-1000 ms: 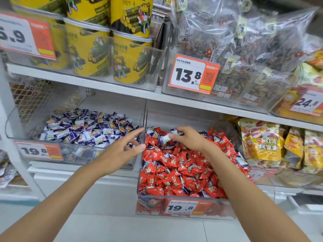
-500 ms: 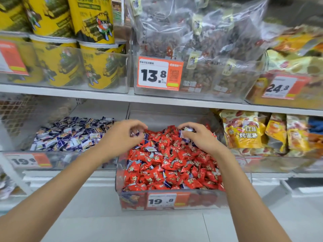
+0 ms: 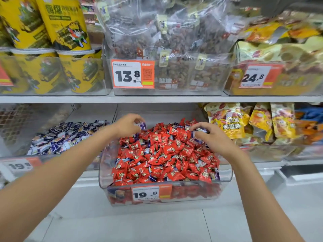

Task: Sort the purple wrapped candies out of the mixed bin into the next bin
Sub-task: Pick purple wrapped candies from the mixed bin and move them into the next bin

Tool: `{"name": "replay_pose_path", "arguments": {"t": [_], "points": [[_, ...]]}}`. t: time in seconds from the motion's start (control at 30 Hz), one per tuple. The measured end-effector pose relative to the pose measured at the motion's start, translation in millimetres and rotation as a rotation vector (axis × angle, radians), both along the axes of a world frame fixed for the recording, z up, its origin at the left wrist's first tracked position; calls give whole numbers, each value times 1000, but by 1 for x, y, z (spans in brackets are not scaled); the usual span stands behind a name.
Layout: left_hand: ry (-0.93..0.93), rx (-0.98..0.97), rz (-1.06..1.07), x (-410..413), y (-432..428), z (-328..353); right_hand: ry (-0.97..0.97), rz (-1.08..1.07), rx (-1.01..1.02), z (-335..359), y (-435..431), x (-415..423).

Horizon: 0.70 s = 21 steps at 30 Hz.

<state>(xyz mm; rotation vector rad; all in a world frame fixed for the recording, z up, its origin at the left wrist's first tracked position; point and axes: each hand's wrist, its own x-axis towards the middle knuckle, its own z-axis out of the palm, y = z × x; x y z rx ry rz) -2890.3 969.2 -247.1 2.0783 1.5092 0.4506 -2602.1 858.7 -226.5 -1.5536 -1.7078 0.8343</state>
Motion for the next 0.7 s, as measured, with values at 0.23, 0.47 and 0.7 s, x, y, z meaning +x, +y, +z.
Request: {"name": "replay_pose_path", "arguments": {"t": [0.23,0.47,0.7], "points": [[293,28,143,0,17,3,-30,55,4,-11,0,-3],[538,-131,214,7,36,-44,-58,51,17,-19,7,-5],[378,-134,223,11,30,-49,-19,53,-9,-19,12,-5]]}}
